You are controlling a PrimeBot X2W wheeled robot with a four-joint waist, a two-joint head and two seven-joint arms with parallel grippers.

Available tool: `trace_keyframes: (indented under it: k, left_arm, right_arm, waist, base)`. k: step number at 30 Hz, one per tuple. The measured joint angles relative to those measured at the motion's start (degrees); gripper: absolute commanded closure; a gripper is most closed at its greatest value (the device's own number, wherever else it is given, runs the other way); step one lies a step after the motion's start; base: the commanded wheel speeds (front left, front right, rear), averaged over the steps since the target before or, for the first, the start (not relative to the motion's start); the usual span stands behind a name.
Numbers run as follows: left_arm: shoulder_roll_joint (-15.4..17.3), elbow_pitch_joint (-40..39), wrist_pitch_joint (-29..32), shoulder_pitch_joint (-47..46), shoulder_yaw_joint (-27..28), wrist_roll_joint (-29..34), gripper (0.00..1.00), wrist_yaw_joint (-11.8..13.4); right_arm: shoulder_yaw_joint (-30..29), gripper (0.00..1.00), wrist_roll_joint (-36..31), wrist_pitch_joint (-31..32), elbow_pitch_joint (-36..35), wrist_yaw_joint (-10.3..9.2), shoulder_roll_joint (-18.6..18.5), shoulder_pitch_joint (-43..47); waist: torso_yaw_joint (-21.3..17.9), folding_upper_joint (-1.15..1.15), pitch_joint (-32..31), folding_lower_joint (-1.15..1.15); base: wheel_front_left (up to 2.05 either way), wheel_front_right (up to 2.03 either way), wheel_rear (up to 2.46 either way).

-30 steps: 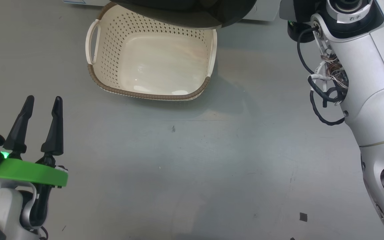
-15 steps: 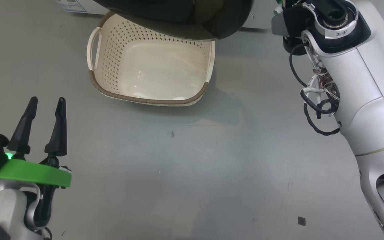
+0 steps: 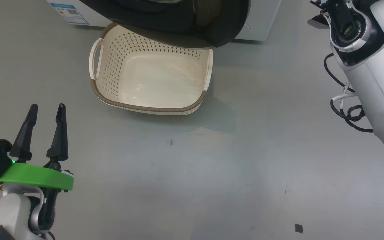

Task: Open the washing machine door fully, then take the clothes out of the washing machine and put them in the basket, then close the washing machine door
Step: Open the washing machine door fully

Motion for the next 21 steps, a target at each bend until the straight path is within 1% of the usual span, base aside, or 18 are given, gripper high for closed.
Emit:
trace_keyframes:
  k: [5, 7, 14, 17, 21]
  left_arm:
    - [-1.20, 0.58, 0.00, 0.24, 0.74, 0.34, 0.00, 0.00]
    - [-1.45, 0.69, 0.00, 0.49, 1.52, 0.43, 0.00, 0.00]
    - [-1.64, 1.02, 0.00, 2.21, 3.90, 2.09, 0.00, 0.00]
    - [-1.68, 0.98, 0.00, 3.03, 5.30, 2.20, 0.00, 0.00]
    - [-1.69, 0.98, 0.00, 4.41, 7.42, 2.91, 0.00, 0.00]
  right_arm:
    - [7.16, 1.00, -10.20, -3.01, -0.23, -0.02, -3.90, 0.30]
    - [8.37, 1.00, -12.11, -4.56, -0.76, -0.03, -4.42, 0.93]
    - [9.16, 1.00, -14.24, -11.54, -3.50, -0.09, -3.77, 8.03]
    - [10.70, 1.00, -16.82, -14.37, -4.52, -0.20, -3.85, 11.40]
    - [11.15, 1.00, -16.89, -15.16, -6.05, -0.54, -2.38, 16.77]
  waist:
    - [-0.43, 0.00, -2.20, 0.00]
    - [-0.66, 0.00, -3.22, 0.00]
    - [-1.91, 0.00, -7.08, 0.00]
    - [-2.71, 0.00, -8.67, 0.00]
    - [-4.25, 0.00, -10.33, 0.00]
  base:
    - [0.00, 0.00, 0.00]
    - [0.00, 0.00, 0.00]
    - [0.00, 0.00, 0.00]
    - [0.00, 0.00, 0.00]
    - [0.00, 0.00, 0.00]
